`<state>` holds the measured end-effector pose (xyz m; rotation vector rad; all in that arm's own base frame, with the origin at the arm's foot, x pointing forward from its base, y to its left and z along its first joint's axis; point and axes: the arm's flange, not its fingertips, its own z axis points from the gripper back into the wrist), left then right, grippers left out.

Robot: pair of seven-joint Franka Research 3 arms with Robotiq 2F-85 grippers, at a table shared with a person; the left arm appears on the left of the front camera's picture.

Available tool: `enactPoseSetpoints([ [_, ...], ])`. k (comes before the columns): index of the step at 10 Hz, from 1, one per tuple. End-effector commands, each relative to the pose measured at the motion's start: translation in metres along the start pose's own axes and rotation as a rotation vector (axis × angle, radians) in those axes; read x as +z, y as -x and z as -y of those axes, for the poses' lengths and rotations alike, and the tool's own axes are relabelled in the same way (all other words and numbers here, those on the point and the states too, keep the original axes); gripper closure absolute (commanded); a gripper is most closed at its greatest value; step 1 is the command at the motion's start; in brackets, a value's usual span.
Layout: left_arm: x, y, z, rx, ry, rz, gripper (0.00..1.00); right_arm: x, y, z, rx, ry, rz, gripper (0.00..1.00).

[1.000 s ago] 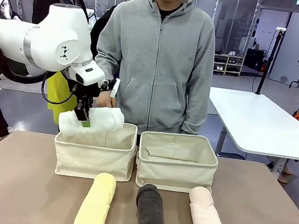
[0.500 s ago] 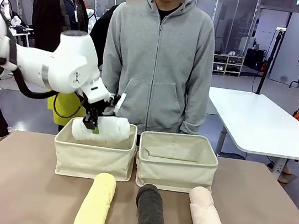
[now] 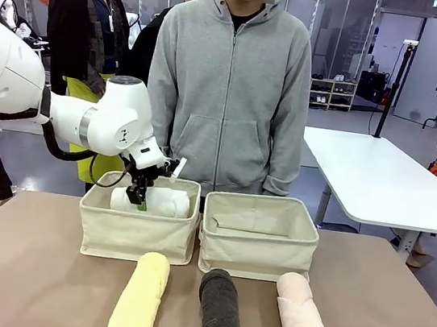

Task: Divide the towels into two baskets.
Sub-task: Pick up one hotel-folded towel and place it in the Fabric basket indicated by the person, then pick up one hotel-folded towel from the bottom of the table and place it in the Fabric basket indicated by the person.

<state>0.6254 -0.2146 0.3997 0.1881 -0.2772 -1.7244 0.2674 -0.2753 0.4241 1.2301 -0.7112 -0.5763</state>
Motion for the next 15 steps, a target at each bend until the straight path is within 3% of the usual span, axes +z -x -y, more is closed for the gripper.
enactPoseSetpoints([
  [1,-0.006,-0.006,-0.015,0.03,0.0,-0.083,0.1,0.001,0.001,-0.002,0.008,-0.019,0.008,0.0],
  [2,-0.008,-0.008,-0.015,0.031,0.009,-0.064,0.14,0.001,0.001,-0.002,0.008,-0.019,0.008,0.0],
  [3,-0.006,-0.006,-0.014,0.049,0.017,-0.056,0.0,0.001,0.001,-0.002,0.008,-0.019,0.008,0.0],
  [5,0.001,0.0,-0.011,0.106,0.006,-0.061,0.0,0.001,0.001,-0.002,0.008,-0.019,0.008,0.0],
  [6,0.011,0.007,0.0,0.15,-0.007,0.013,0.0,0.001,0.001,-0.002,0.008,-0.019,0.008,0.0],
  [7,-0.007,-0.004,-0.012,0.071,-0.001,-0.049,0.0,0.001,0.001,-0.002,0.008,-0.019,0.008,0.0],
  [15,-0.007,-0.004,-0.012,0.071,-0.001,-0.049,0.0,0.001,0.001,-0.002,0.008,-0.019,0.008,0.0],
])
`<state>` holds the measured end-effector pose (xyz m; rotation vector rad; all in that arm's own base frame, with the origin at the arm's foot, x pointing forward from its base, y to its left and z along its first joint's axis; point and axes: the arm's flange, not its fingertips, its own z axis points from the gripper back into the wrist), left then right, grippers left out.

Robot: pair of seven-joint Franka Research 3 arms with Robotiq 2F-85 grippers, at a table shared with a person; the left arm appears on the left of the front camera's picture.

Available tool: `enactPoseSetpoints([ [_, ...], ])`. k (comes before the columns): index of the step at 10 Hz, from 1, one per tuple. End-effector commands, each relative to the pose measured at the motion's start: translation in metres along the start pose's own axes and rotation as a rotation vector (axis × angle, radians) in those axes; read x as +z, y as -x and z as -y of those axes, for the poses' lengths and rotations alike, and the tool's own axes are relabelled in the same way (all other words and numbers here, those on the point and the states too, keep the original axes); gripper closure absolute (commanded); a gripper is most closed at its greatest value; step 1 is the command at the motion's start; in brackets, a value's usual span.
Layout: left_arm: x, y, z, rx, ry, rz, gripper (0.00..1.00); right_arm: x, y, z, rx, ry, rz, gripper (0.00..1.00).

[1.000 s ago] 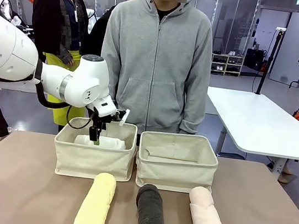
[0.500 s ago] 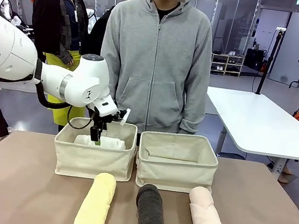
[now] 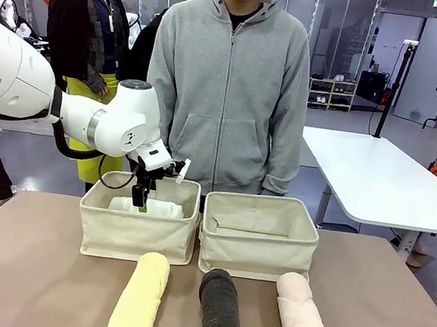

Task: Divide the towels into two baskets.
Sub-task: Pick up one hotel-folded towel from the bottom of the table and place it in the Fabric basket indicated by the person.

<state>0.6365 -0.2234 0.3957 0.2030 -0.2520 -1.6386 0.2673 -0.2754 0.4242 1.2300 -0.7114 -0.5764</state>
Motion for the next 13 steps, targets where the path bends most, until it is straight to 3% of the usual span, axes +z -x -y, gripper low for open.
enactPoseSetpoints([
  [1,0.0,0.0,0.0,0.0,0.0,0.0,0.0,0.001,0.001,-0.002,0.008,-0.019,0.008,0.0],
  [2,0.027,0.01,-0.006,0.067,-0.008,-0.026,0.0,0.001,0.001,-0.002,0.008,-0.019,0.008,0.0],
  [3,0.058,0.022,-0.005,0.156,0.028,0.062,0.0,0.001,0.001,-0.002,0.008,-0.019,0.008,0.0],
  [5,0.107,0.067,0.023,0.283,0.216,0.335,0.0,0.001,0.001,-0.002,0.008,-0.019,0.008,0.0],
  [7,0.144,0.13,0.056,0.465,0.278,0.537,0.0,0.001,0.001,-0.002,0.008,-0.019,0.008,0.0],
  [8,0.156,0.163,0.078,0.561,0.316,0.653,0.0,0.001,0.001,-0.002,0.008,-0.019,0.008,0.0],
  [10,0.163,0.219,0.109,0.698,0.349,0.75,0.0,0.001,0.001,-0.002,0.008,-0.019,0.008,0.0],
  [11,0.167,0.254,0.119,0.762,0.367,0.863,0.0,0.001,0.001,-0.002,0.008,-0.019,0.008,0.0],
  [12,0.166,0.297,0.136,0.859,0.394,1.048,0.0,0.001,0.001,-0.002,0.008,-0.019,0.008,0.0],
  [13,0.154,0.327,0.155,0.965,0.422,1.099,0.0,0.001,0.001,-0.002,0.008,-0.019,0.008,0.0],
])
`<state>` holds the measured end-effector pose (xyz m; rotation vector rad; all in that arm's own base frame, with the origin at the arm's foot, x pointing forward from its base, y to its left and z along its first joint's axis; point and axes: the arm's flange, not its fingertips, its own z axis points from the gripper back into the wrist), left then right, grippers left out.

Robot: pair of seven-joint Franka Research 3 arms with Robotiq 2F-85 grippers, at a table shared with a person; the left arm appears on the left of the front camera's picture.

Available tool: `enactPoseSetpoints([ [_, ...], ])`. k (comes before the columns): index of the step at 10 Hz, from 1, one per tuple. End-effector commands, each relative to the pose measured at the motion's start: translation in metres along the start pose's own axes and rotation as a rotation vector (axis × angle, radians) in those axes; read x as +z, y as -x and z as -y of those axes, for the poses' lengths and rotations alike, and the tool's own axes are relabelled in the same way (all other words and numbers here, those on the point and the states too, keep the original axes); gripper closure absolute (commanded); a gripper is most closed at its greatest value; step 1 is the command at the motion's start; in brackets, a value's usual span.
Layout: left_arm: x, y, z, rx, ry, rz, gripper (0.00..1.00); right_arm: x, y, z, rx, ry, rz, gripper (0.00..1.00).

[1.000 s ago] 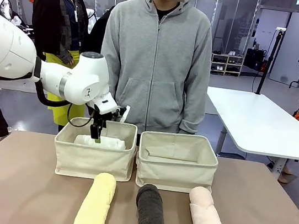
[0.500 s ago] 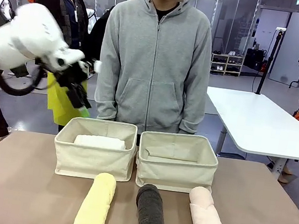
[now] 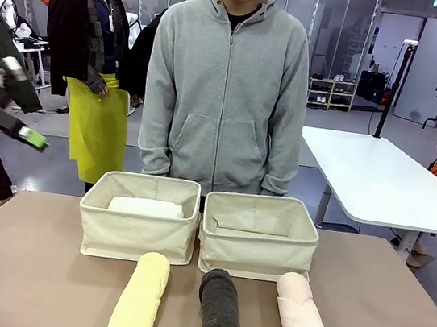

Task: Divide the towels into two baskets.
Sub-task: Pick up one hotel-folded towel from the bottom of the table and place it in the Fabric basket indicated by the person.

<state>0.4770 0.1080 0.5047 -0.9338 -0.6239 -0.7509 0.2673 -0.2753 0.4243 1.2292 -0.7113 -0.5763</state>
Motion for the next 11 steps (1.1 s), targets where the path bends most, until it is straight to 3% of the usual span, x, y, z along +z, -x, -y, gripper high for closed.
enactPoseSetpoints([
  [1,0.019,0.043,-0.011,0.165,0.015,0.09,0.0,0.001,0.001,-0.002,0.007,-0.019,0.008,0.0],
  [4,0.061,0.087,0.006,0.298,-0.079,-0.022,0.0,0.001,0.001,-0.002,0.007,-0.019,0.008,0.0],
  [6,0.071,0.112,0.008,0.357,-0.066,-0.015,0.0,0.001,0.001,-0.002,0.007,-0.019,0.008,0.0],
  [8,0.059,0.112,0.002,0.368,-0.059,-0.057,0.0,0.001,0.001,-0.002,0.007,-0.019,0.008,0.0],
  [11,0.072,0.114,0.0,0.35,-0.076,-0.029,0.0,0.001,0.001,-0.002,0.007,-0.019,0.008,0.0],
])
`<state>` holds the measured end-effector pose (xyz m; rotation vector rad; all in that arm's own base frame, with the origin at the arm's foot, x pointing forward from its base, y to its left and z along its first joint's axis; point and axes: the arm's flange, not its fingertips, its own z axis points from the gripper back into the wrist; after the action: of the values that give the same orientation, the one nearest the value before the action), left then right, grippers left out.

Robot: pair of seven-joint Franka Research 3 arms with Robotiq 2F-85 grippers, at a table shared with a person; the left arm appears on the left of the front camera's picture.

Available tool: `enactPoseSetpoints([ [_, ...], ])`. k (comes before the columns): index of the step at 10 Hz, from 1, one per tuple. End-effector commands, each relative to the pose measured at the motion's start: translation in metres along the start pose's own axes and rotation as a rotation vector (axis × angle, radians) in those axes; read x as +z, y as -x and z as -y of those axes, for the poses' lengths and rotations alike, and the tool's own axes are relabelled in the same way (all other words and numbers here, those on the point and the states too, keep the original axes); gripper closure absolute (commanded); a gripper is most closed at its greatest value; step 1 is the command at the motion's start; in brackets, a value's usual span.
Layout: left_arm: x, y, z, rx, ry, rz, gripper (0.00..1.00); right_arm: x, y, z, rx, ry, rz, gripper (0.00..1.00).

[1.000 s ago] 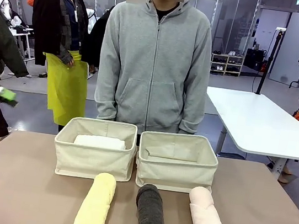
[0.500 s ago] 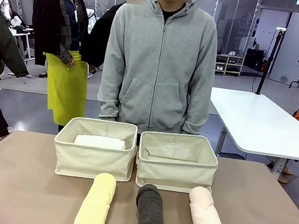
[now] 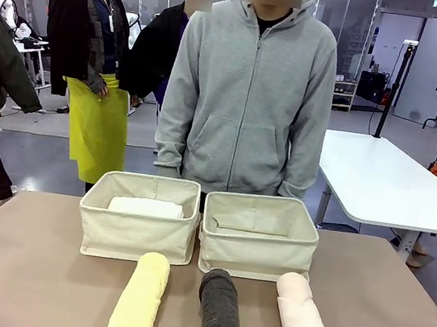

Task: Divide the towels into two baskets.
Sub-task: Pick up one hotel-folded towel from the bottom of the table and place it in the Fabric basket indicated by the person.

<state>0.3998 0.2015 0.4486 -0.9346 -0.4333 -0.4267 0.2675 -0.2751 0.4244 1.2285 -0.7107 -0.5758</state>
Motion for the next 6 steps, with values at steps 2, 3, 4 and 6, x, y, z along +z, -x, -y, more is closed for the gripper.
enactPoseSetpoints([
  [2,0.0049,-0.0008,0.0012,-0.004,-0.007,0.009,0.0,0.0012,0.0011,-0.0016,0.007,-0.02,0.008,0.0],
  [3,0.0049,-0.0008,0.0012,-0.004,-0.007,0.009,0.0,0.0012,0.0011,-0.0016,0.007,-0.02,0.008,0.0],
  [4,0.0049,-0.0008,0.0012,-0.004,-0.007,0.009,0.0,0.0012,0.0011,-0.0016,0.007,-0.02,0.008,0.0],
  [6,0.0049,-0.0008,0.0012,-0.004,-0.007,0.009,0.0,0.0012,0.0011,-0.0016,0.007,-0.02,0.008,0.0],
])
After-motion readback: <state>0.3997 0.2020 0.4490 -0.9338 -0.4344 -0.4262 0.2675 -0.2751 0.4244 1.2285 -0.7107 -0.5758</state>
